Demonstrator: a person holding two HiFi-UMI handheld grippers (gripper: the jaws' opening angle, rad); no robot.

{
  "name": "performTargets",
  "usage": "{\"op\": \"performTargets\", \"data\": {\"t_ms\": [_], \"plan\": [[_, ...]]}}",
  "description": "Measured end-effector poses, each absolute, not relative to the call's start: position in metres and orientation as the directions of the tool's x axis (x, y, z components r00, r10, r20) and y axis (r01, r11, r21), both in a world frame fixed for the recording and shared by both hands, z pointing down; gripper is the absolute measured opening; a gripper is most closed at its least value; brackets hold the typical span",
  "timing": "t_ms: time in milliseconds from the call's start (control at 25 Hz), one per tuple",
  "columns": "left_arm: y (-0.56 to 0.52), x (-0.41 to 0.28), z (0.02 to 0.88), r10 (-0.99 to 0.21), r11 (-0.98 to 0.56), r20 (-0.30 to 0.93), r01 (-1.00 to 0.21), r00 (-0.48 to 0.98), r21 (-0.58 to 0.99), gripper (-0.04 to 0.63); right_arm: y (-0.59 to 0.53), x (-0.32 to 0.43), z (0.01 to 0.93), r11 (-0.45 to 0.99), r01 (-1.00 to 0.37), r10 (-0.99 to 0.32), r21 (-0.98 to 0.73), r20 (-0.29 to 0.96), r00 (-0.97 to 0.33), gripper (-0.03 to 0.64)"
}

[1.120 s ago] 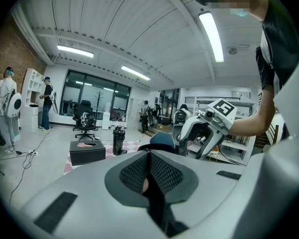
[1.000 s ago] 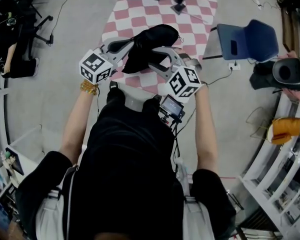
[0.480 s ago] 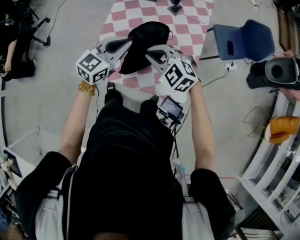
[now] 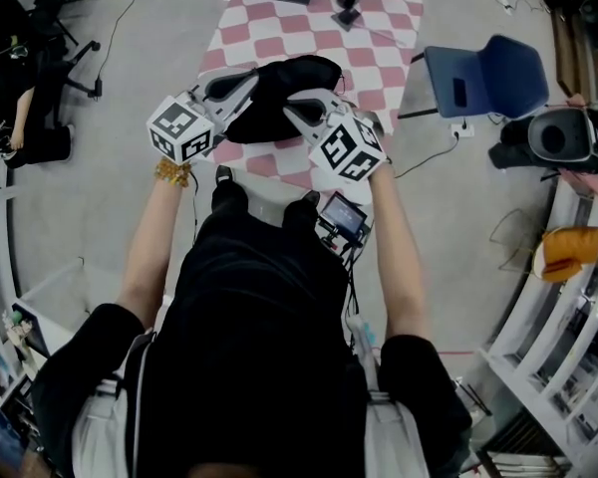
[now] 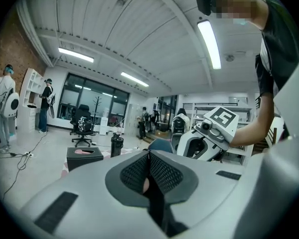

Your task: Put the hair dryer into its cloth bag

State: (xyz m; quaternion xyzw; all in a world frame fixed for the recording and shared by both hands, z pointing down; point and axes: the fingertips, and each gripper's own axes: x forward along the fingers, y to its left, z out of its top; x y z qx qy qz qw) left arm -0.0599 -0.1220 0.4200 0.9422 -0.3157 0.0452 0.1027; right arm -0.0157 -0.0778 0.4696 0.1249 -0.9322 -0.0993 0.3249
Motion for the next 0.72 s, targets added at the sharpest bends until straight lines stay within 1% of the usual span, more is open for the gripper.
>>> {"op": "performTargets", "data": {"t_ms": [200,240,280,360,440,480,520,560,600,720], "plan": [[-0.123,-0.065,0.422,-0.626,-0.752,0.162,-0.645,0.763,0.131,0.018,-0.079,-0.009,0.472,0.942,-0.223,-0.325,0.249,0.529,-0.784,0.033],[-0.124,-0.066,0.421,-0.638,-0.745,0.165,-0.657,0.752,0.115,0.018,-0.081,-0.006,0.467,0.939,-0.252,-0.340,0.236,0.504,-0.794,0.059],[-0.125,-0.067,0.420,-0.648,-0.739,0.167,-0.666,0.744,0.099,0.018,-0.085,-0.001,0.460,0.932,-0.296,-0.360,0.209,0.465,-0.809,0.106],[-0.125,-0.066,0.416,-0.654,-0.740,0.162,-0.670,0.739,0.069,0.018,-0.098,0.013,0.443,0.908,-0.393,-0.418,0.144,0.365,-0.832,0.117],[-0.122,-0.066,0.413,-0.649,-0.748,0.154,-0.662,0.745,0.050,0.018,-0.111,0.036,0.438,0.883,-0.445,-0.469,0.147,0.315,-0.825,0.131],[-0.119,-0.067,0.412,-0.644,-0.753,0.151,-0.656,0.750,0.048,0.018,-0.116,0.051,0.442,0.877,-0.449,-0.480,0.169,0.328,-0.814,0.154],[-0.117,-0.069,0.411,-0.638,-0.758,0.147,-0.650,0.756,0.051,0.018,-0.122,0.068,0.451,0.878,-0.441,-0.478,0.184,0.362,-0.800,0.201],[-0.116,-0.071,0.410,-0.631,-0.764,0.144,-0.643,0.762,0.053,0.018,-0.126,0.083,0.464,0.887,-0.424,-0.460,0.183,0.405,-0.790,0.240],[-0.114,-0.073,0.410,-0.625,-0.769,0.141,-0.636,0.768,0.056,0.018,-0.129,0.095,0.477,0.901,-0.401,-0.432,0.167,0.445,-0.785,0.259],[-0.113,-0.078,0.410,-0.619,-0.774,0.137,-0.630,0.773,0.063,0.018,-0.133,0.106,0.508,0.941,-0.330,-0.321,0.081,0.526,-0.788,0.265]]}}
